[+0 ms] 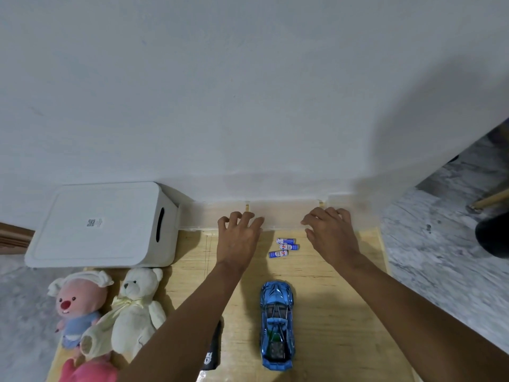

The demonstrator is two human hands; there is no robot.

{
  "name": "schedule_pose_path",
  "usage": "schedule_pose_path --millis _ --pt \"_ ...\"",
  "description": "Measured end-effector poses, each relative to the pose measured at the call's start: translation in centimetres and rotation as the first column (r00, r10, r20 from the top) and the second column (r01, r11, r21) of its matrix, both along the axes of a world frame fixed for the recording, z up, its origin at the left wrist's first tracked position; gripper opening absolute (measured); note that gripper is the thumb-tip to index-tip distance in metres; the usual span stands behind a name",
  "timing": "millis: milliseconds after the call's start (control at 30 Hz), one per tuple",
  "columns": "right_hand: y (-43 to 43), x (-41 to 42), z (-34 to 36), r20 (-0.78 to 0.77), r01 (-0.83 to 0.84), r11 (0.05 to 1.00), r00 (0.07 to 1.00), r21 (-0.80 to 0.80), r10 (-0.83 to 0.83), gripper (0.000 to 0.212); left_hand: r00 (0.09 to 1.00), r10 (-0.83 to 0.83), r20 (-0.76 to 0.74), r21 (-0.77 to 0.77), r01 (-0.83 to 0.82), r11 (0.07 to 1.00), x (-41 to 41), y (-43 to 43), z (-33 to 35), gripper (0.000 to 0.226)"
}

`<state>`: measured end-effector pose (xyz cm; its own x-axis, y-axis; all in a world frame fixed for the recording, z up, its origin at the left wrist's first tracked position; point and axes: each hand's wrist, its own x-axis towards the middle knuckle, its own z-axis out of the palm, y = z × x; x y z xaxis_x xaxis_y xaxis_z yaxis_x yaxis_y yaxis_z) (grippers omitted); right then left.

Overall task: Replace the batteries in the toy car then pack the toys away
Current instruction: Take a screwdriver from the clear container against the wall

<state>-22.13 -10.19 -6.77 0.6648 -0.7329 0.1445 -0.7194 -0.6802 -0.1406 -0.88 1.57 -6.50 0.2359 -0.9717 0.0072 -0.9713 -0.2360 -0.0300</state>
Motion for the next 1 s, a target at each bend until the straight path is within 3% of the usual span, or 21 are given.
schedule_pose_path --millis 133,267,367,467,567,767,1000 --pt "-0.4 2.0 1.7 -0.122 0.019 1.000 0.992 0.022 -0.016 0.012 0.991 0.015 -0.132 0.039 -0.010 0.999 1.1 -0.2 2.0 0.036" --pt "-0.2 6.0 4.1 0.038 -0.091 0.987 0.996 0.136 0.087 0.017 0.961 0.156 -0.229 0.063 -0.145 0.987 5.8 1.6 4.5 0.052" --pt "1.5 10.1 5.1 0.066 -0.260 0.945 0.966 0.197 0.252 0.028 0.945 0.250 -0.209 0.215 -0.205 0.955 9.2 3.0 4.8 0.058" --pt "3.6 13.9 4.5 -0.020 -0.314 0.909 0.943 0.275 0.332 0.041 0.952 0.265 -0.152 0.310 -0.209 0.927 10.7 3.4 4.4 0.056" --pt "5.0 16.1 2.8 -0.140 -0.313 0.921 0.926 0.231 0.350 0.044 0.973 0.219 -0.070 0.340 -0.184 0.922 11.0 3.6 4.1 0.054" --pt "6.3 17.8 1.3 -0.238 -0.257 0.966 0.939 -0.008 0.247 0.044 0.994 0.092 0.060 0.302 -0.106 0.947 11.4 3.8 3.5 0.058" --pt "7.1 19.3 1.7 -0.371 -0.259 0.965 0.901 -0.047 0.224 0.047 0.996 0.069 0.049 0.262 -0.079 0.962 11.2 3.7 3.1 0.050"
